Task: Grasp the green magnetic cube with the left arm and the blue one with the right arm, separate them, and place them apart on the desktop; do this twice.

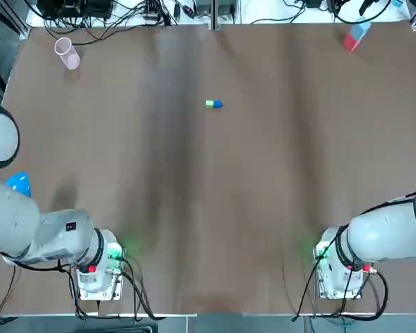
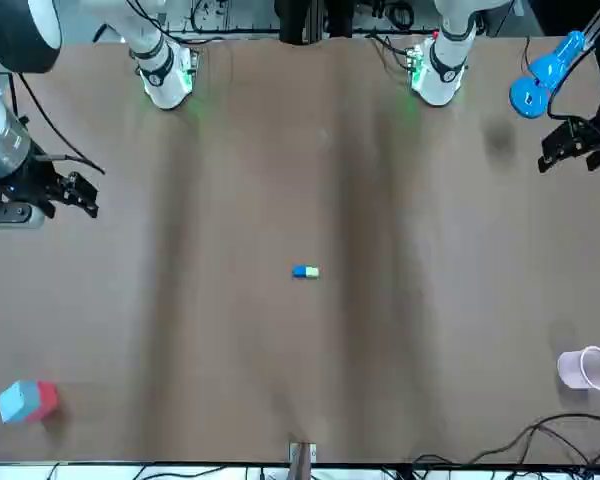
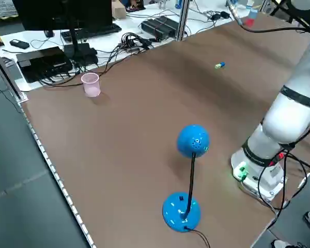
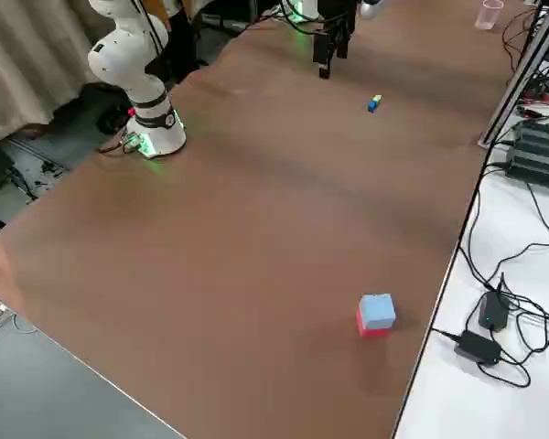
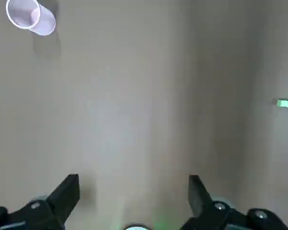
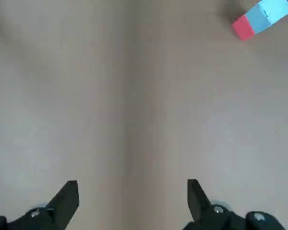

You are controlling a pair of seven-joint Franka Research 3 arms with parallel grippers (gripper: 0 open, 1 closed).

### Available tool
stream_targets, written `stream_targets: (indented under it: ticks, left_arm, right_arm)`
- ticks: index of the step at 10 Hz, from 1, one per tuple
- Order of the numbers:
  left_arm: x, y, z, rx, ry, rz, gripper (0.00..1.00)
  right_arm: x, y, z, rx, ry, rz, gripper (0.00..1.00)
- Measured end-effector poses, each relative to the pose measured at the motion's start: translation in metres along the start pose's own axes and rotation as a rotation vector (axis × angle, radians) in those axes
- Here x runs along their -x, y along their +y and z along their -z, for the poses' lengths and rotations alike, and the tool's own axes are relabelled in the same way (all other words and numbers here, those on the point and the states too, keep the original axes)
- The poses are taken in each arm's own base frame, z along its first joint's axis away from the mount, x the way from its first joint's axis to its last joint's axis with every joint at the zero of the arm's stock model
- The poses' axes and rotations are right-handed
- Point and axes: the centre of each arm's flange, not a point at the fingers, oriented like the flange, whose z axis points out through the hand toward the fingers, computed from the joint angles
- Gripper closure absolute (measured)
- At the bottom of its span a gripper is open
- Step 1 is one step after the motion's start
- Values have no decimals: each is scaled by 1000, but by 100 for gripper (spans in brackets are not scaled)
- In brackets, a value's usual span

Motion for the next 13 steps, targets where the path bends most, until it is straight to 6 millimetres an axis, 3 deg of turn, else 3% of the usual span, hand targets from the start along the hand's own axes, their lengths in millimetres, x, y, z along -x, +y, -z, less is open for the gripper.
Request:
stream_targets:
  ticks: [3,5,7,10,12,13]
  left_arm:
    - [-4,7,-4,49,2,0,0]
    - [-18,26,-29,70,-34,91,0]
    - [-35,72,-68,66,-85,274,0]
    - [-59,160,-140,52,-123,565,0]
    - [-79,199,-186,78,-106,843,0]
    - [-84,220,-204,95,-98,963,0]
  right_arm:
    - [0,0,0,0,0,0,0]
    - [0,-1,1,0,2,-24,0]
    - [-1,-5,3,-2,12,-96,0]
    - [-5,-24,10,-19,68,-101,0]
    - [-8,-49,-1,-44,60,-213,4]
    - [-8,-74,-8,-55,55,-340,4]
